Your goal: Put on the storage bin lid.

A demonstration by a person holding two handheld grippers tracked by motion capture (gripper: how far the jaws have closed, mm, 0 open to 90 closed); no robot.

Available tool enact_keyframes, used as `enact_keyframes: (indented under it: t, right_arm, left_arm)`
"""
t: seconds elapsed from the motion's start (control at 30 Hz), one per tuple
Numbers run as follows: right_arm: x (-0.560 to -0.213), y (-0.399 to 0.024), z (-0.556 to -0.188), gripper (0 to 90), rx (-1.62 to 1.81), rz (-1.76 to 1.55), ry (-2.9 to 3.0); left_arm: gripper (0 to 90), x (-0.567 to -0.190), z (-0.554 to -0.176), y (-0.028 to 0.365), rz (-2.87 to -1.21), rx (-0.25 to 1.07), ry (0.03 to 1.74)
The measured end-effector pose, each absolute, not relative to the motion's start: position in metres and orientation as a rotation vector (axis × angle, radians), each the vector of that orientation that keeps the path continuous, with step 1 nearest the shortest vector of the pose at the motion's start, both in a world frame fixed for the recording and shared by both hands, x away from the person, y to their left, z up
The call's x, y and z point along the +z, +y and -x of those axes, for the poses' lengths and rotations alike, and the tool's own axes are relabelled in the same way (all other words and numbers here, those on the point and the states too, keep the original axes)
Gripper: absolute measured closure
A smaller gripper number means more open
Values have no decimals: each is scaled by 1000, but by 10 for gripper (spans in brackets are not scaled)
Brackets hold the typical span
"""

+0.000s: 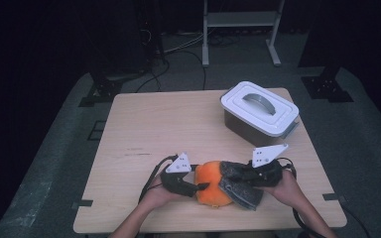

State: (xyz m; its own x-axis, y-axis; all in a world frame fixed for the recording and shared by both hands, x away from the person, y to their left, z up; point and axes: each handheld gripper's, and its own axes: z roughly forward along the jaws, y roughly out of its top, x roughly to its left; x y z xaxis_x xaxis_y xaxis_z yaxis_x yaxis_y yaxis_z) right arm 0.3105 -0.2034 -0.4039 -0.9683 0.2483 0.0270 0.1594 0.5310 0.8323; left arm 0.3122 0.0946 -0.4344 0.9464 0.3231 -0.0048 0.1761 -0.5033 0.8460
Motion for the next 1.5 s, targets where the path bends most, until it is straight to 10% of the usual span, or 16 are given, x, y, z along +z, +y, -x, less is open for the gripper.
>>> enact_keyframes:
  t: [0.37, 1.03, 1.5]
  right_arm:
    - [-388, -195, -323, 762, 1415, -310, 2661]
    - [-419, -239, -316, 761, 1431, -523, 2646]
    - [-403, -197, -296, 760, 1354, -291, 2665]
  left_arm:
    - [354, -427, -288, 83, -2123, 360, 67]
    - [362, -433, -300, 92, -2111, 270, 198]
    - [317, -434, -309, 96, -2100, 238, 327]
